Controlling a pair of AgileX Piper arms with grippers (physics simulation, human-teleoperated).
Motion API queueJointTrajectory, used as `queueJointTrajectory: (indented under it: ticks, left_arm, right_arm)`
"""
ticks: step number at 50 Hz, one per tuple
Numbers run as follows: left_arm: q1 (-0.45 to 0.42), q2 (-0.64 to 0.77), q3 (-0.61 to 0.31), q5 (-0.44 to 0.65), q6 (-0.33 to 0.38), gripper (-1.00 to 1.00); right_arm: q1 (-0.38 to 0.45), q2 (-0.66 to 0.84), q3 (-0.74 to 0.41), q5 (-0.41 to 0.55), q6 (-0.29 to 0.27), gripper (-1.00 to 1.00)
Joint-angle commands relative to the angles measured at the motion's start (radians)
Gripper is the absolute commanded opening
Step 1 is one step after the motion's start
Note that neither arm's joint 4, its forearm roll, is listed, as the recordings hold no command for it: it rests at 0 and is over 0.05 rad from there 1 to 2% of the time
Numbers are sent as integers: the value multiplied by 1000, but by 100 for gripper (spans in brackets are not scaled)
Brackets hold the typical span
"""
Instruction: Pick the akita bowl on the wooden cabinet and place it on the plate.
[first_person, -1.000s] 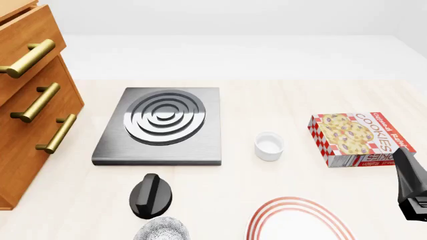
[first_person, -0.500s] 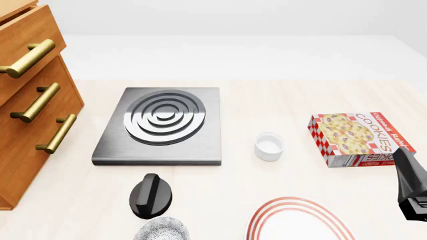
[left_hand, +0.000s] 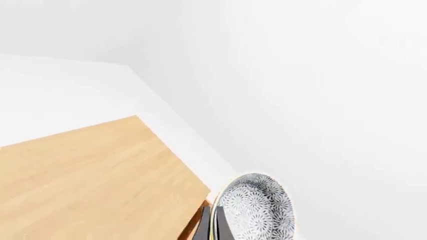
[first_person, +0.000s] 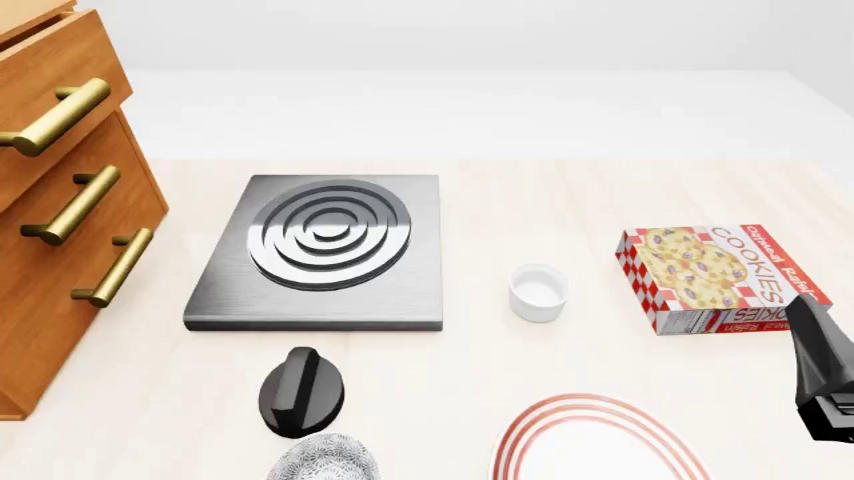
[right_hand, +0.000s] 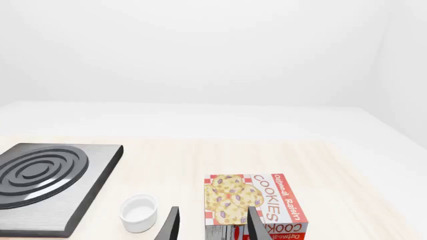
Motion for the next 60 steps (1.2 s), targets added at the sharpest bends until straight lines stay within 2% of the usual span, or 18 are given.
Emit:
queueJointTrajectory:
  ticks: [1,9,23,43,52,53,60]
  left_arm:
    - [-86,-78,-22,61,-11,-100]
    - [-171,-117,-43,113,-2,-100]
    - [-271,-140,-63,148,7,-100]
    - [-471,-84,-97,145,11,-100]
    - [-505,-75,-93,138,11,-100]
    - [-542,-86,-87,151,13,-100]
    - [-608,-114,-81,179,9,-100]
  right_arm:
    - [0,0,0,0,0,100]
    - [0,0,0,0,0,100]
    - [0,0,0,0,0,100]
    - [0,0,0,0,0,100]
    - [0,0,0,0,0,100]
    - [0,0,0,0,0,100]
    - [0,0,0,0,0,100]
